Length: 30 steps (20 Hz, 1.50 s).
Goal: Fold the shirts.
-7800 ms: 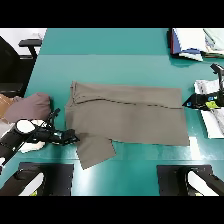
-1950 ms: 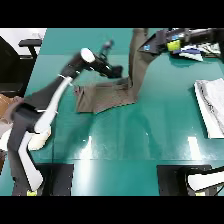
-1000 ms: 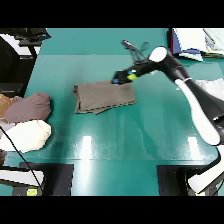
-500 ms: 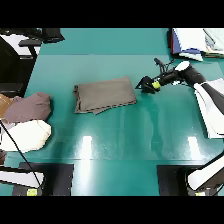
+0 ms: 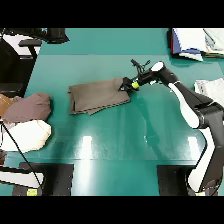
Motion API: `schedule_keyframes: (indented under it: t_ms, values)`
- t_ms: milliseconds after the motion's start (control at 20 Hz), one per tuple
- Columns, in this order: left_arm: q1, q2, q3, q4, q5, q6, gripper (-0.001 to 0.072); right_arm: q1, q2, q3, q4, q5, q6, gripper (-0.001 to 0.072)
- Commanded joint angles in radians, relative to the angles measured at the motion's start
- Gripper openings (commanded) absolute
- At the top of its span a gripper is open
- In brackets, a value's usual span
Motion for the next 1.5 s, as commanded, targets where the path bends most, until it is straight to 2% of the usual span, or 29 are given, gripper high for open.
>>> schedule_keyframes:
  t_ms: [0, 150, 500, 650, 900, 1250, 1450]
  values:
    - [-0.010, 0.000, 0.000, -0.018, -0.006, 0.000, 0.0021, -0.007, 0.011, 0.073, -0.031, -0.004, 0.000, 0.0016]
    - [-0.058, 0.000, 0.000, -0.016, -0.007, 0.002, 0.0021, -0.125, 0.117, 0.069, -0.161, -0.003, 0.027, 0.0016]
    - [-0.163, 0.000, 0.000, -0.016, -0.003, 0.037, 0.0022, -0.531, 0.389, 0.069, -0.405, 0.135, 0.164, 0.0016]
    - [-0.175, 0.000, 0.000, -0.020, -0.003, 0.036, 0.0023, -0.702, 0.473, 0.069, -0.430, 0.143, 0.174, 0.0016]
    - [-0.175, 0.000, 0.000, -0.036, -0.009, 0.033, 0.0023, -0.920, 0.504, 0.069, -0.421, 0.057, 0.179, 0.0016]
    - [-0.175, 0.000, 0.000, -0.066, -0.007, 0.033, 0.0023, -0.951, 0.536, 0.071, -0.422, -0.166, 0.121, 0.0015]
    - [-0.175, 0.000, 0.000, -0.066, -0.007, 0.034, 0.0023, -0.953, 0.612, 0.071, -0.423, -0.150, 0.111, 0.0015]
